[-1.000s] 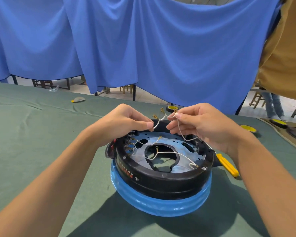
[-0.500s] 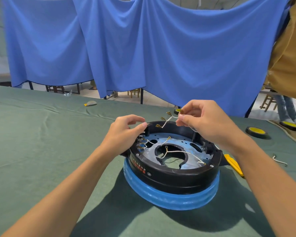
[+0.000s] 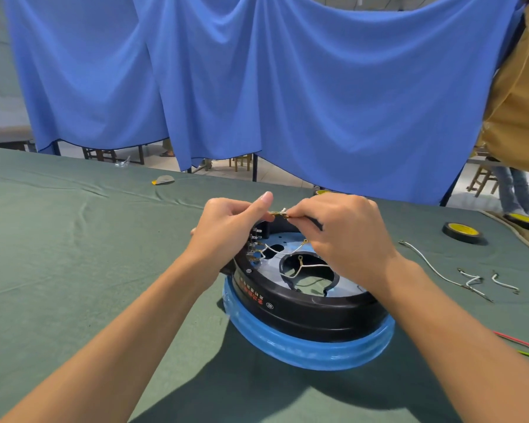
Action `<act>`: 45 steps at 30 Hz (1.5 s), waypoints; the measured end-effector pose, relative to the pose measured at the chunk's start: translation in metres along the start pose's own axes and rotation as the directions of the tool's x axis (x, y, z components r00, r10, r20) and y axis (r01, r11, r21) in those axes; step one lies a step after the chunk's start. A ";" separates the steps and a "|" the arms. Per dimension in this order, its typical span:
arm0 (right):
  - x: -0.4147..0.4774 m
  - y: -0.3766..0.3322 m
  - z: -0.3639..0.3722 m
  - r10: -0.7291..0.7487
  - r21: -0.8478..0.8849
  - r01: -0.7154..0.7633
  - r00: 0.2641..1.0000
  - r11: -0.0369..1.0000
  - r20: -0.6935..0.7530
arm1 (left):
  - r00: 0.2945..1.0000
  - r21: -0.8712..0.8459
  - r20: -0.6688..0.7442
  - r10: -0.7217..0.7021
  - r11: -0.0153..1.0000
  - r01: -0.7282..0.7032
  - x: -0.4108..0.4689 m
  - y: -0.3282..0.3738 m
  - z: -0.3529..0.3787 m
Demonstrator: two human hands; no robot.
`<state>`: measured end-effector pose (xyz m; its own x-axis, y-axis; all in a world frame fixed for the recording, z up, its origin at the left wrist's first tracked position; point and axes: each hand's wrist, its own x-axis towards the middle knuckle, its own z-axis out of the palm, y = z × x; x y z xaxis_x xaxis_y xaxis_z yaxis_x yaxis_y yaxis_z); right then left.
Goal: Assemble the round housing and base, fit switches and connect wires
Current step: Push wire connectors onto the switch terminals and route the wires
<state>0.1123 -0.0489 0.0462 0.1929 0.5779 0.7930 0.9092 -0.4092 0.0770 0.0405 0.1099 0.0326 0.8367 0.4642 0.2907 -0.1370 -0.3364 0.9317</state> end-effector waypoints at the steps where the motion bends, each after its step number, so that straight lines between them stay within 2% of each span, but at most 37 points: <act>1: 0.000 -0.002 0.000 -0.027 -0.027 0.027 1.000 0.999 0.010 | 0.999 -0.058 -0.023 -0.026 0.998 0.025 0.000 0.000 -0.001; 5: -0.002 -0.011 0.006 -0.099 -0.104 0.114 0.985 0.988 0.140 | 0.990 -0.179 -0.070 -0.123 0.978 0.109 0.002 -0.001 0.004; 11: -0.002 -0.007 0.001 -0.098 -0.078 0.109 0.987 0.991 0.130 | 0.984 -0.259 -0.126 -0.127 0.962 0.091 0.009 0.007 0.008; 14: -0.002 -0.005 0.001 -0.109 -0.073 0.121 0.983 0.990 0.145 | 0.986 -0.281 -0.099 -0.137 0.954 0.105 0.018 0.013 0.007; 17: 0.000 -0.003 -0.001 -0.100 -0.059 0.110 0.984 0.992 0.150 | 0.985 -0.260 -0.008 -0.174 0.951 0.166 0.023 0.016 0.007; 18: 0.001 -0.002 -0.002 -0.063 -0.033 0.069 0.984 0.997 0.168 | 0.982 -0.271 0.011 -0.190 0.944 0.185 0.025 0.016 0.008; 20: 0.003 0.001 -0.006 0.087 0.123 -0.120 0.966 0.985 0.244 | 0.977 -0.290 0.004 -0.214 0.935 0.206 0.026 0.014 0.009; 21: 0.005 0.004 -0.008 0.169 0.242 -0.248 0.938 0.938 0.304 | 0.976 -0.290 -0.010 -0.218 0.935 0.206 0.026 0.014 0.009; 23: 0.009 0.008 -0.016 0.271 0.419 -0.464 0.855 0.781 0.443 | 0.977 -0.264 -0.032 -0.210 0.945 0.195 0.026 0.012 0.011; 25: 0.012 0.013 -0.022 0.349 0.448 -0.587 0.789 0.674 0.506 | 0.981 -0.222 -0.033 -0.190 0.959 0.178 0.025 0.011 0.012; 26: 0.013 0.016 -0.024 0.404 0.418 -0.613 0.774 0.671 0.488 | 0.983 -0.205 -0.031 -0.178 0.964 0.168 0.025 0.011 0.012; 28: 0.018 0.018 -0.024 0.516 0.290 -0.620 0.776 0.729 0.363 | 0.988 -0.186 -0.034 -0.152 0.972 0.143 0.023 0.012 0.013; 30: 0.025 0.015 -0.022 0.546 0.136 -0.603 0.780 0.786 0.305 | 0.992 -0.178 -0.046 -0.120 0.978 0.110 0.021 0.014 0.015; 32: 0.036 0.008 -0.018 0.540 0.020 -0.599 0.735 0.800 0.412 | 0.993 -0.184 -0.060 -0.097 0.979 0.084 0.020 0.016 0.016; 34: 0.045 0.003 -0.013 0.538 -0.003 -0.621 0.677 0.784 0.502 | 0.993 -0.192 -0.090 -0.080 0.980 0.061 0.020 0.017 0.017; 39: 0.060 -0.008 0.001 0.549 0.053 -0.653 0.675 0.755 0.494 | 0.986 -0.166 -0.154 -0.062 0.986 0.036 0.020 0.013 0.014; 42: 0.062 -0.009 0.009 0.585 0.126 -0.729 0.628 0.673 0.513 | 0.985 -0.137 -0.161 -0.059 0.990 0.037 0.021 0.006 0.008; 45: 0.059 -0.002 0.008 0.631 0.244 -0.851 0.512 0.465 0.583 | 0.983 -0.032 -0.164 -0.082 0.996 0.078 0.019 -0.009 -0.004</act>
<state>0.1247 -0.0081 0.0881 0.8872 0.4498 0.1024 0.3490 -0.5094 -0.7866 0.0557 0.1251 0.0308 0.7470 0.6182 0.2447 -0.0879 -0.2731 0.9580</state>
